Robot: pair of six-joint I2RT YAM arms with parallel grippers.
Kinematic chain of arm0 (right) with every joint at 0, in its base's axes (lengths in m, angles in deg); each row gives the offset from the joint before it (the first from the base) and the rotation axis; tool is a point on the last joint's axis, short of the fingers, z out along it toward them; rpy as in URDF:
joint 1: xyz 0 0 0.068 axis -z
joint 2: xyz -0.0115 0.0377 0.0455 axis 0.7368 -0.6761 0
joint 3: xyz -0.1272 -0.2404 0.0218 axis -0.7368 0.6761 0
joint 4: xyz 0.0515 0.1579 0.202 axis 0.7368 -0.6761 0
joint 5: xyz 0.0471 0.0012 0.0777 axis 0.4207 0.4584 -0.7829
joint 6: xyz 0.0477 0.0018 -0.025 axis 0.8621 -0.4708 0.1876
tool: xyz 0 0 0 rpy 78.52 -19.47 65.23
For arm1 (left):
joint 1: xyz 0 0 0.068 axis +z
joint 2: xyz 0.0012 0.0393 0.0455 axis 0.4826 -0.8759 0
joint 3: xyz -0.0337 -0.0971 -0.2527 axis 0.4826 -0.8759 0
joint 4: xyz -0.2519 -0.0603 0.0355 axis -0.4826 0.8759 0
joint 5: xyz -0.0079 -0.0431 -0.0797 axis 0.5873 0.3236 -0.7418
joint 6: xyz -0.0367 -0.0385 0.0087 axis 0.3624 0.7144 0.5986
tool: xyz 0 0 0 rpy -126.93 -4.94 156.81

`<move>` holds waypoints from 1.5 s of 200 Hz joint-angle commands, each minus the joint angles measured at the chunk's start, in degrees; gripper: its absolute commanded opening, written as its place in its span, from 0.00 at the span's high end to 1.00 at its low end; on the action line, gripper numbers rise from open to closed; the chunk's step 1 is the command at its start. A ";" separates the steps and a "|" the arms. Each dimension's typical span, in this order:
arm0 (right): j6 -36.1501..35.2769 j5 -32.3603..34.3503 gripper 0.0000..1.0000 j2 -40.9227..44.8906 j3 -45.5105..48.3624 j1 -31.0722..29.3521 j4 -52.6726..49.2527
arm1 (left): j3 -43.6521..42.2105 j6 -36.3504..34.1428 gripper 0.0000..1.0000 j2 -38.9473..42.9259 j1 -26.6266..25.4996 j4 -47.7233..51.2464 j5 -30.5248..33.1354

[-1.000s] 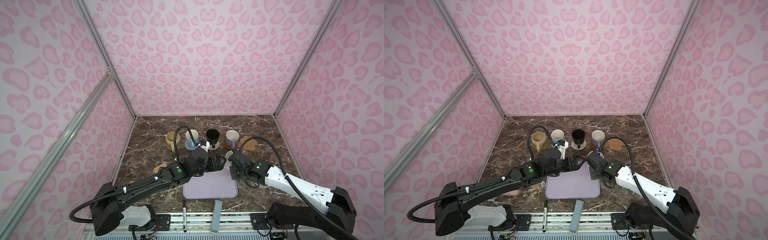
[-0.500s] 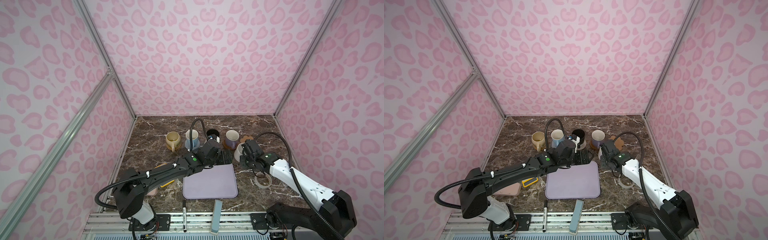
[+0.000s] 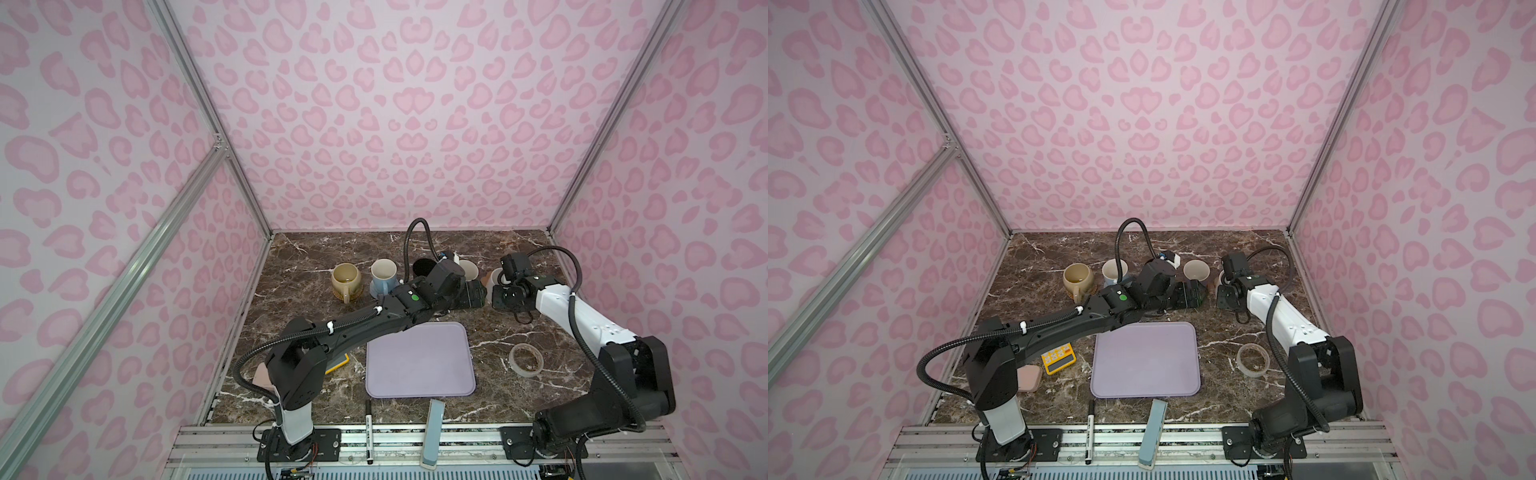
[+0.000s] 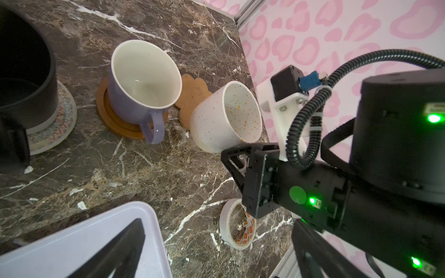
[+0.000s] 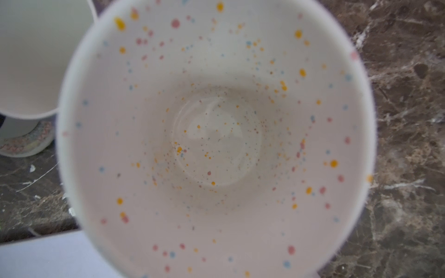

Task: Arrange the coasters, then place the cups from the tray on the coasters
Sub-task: 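Lower the speckled mug onto the cork coaster and open right gripper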

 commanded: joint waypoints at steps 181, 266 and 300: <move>-6.30 0.05 1.00 -15.96 -10.99 5.38 4.61 | 5.44 -0.67 0.03 -5.53 1.97 2.46 -0.58; -6.48 -1.16 1.00 -16.58 -11.82 5.26 2.46 | 2.28 -0.10 0.03 -2.77 2.09 0.83 0.47; -6.04 -0.36 0.89 -17.21 -12.53 5.54 1.08 | 1.93 -0.30 0.03 -2.13 2.20 0.73 0.78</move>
